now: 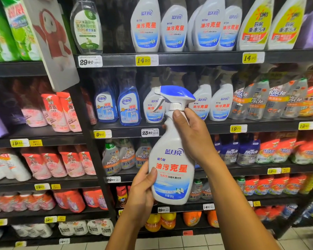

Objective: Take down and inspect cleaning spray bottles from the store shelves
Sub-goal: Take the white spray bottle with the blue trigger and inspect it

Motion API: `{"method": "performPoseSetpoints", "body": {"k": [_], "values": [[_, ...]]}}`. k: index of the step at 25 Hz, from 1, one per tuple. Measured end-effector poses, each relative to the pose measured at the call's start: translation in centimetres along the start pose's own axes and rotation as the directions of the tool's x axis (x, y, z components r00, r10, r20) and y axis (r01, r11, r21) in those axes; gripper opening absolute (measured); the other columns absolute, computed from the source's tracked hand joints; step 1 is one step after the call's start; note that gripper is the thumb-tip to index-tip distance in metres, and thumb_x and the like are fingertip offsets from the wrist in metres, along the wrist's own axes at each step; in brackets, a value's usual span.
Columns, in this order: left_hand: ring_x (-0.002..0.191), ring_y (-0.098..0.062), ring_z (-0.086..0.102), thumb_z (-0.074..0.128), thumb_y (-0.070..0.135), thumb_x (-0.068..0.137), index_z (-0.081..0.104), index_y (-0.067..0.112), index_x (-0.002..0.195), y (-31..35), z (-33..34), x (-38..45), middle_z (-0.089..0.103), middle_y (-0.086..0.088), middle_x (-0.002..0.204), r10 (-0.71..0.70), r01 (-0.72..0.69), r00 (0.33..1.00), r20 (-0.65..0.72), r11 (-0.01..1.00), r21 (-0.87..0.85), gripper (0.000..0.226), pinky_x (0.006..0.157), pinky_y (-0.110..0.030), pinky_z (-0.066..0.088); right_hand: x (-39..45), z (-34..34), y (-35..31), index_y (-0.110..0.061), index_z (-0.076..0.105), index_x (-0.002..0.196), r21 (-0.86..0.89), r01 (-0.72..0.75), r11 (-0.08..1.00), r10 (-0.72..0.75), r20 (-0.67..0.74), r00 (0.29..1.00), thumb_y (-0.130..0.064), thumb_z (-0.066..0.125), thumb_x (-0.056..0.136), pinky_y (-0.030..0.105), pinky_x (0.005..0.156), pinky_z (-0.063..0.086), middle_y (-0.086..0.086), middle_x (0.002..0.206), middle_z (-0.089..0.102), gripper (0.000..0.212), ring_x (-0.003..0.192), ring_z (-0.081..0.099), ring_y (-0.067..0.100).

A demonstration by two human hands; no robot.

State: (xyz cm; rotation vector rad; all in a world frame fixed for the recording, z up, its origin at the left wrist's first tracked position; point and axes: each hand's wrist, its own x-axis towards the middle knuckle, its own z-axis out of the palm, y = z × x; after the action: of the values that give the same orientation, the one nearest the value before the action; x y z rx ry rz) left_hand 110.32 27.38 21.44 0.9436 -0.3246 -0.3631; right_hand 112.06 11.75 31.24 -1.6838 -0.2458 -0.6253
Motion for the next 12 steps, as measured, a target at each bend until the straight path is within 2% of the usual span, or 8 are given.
{"method": "performPoseSetpoints", "body": {"k": [2,5,8,10,12], "values": [[0.105,-0.027,0.070,0.074,0.034,0.067,0.073,0.026,0.108,0.2,0.0,0.1,0.071,-0.013,0.117,0.018,-0.018,1.000,0.004,1.000,0.013,0.042,0.073,-0.032,0.060,0.1,0.0,-0.1,-0.037,0.059,0.078,0.017,0.011,1.000,-0.011,-0.007,1.000,-0.045,0.052,0.097,0.017,0.057,0.046,-0.008,0.075,0.068,0.022,0.064,0.060,0.002],[0.106,-0.026,0.070,0.074,0.034,0.072,0.070,0.033,0.113,0.8,0.1,0.1,0.072,-0.009,0.117,0.047,-0.051,0.998,0.038,0.993,0.106,0.041,0.074,-0.031,0.059,0.2,0.1,0.0,-0.037,0.059,0.076,0.057,0.016,0.998,-0.017,0.019,1.000,-0.042,0.052,0.097,0.016,0.058,0.046,-0.014,0.071,0.065,0.023,0.063,0.059,0.000],[0.105,-0.026,0.070,0.075,0.038,0.073,0.065,0.041,0.115,1.2,0.4,0.4,0.072,-0.006,0.117,0.085,-0.094,0.995,0.051,0.969,0.228,0.042,0.074,-0.030,0.059,0.3,0.3,0.1,-0.030,0.060,0.081,0.039,0.003,0.999,-0.007,0.103,0.995,-0.048,0.052,0.095,0.027,0.060,0.047,-0.007,0.073,0.063,0.023,0.067,0.058,0.007],[0.104,-0.026,0.071,0.074,0.038,0.074,0.066,0.040,0.113,1.6,0.5,0.7,0.073,-0.006,0.115,0.126,-0.130,0.991,0.035,0.959,0.252,0.040,0.073,-0.030,0.059,0.5,0.6,-0.1,-0.033,0.060,0.080,0.038,-0.002,0.999,-0.002,0.111,0.994,-0.049,0.051,0.095,0.030,0.061,0.047,-0.004,0.072,0.062,0.024,0.067,0.058,0.008],[0.103,-0.026,0.071,0.073,0.036,0.076,0.066,0.037,0.112,1.8,0.4,1.1,0.073,-0.006,0.114,0.146,-0.148,0.989,0.027,0.951,0.270,0.036,0.073,-0.030,0.059,0.8,0.8,-0.2,-0.025,0.063,0.089,0.041,-0.019,0.999,0.016,0.091,0.996,-0.057,0.052,0.092,0.035,0.065,0.051,0.010,0.081,0.067,0.034,0.070,0.063,0.018]]}}
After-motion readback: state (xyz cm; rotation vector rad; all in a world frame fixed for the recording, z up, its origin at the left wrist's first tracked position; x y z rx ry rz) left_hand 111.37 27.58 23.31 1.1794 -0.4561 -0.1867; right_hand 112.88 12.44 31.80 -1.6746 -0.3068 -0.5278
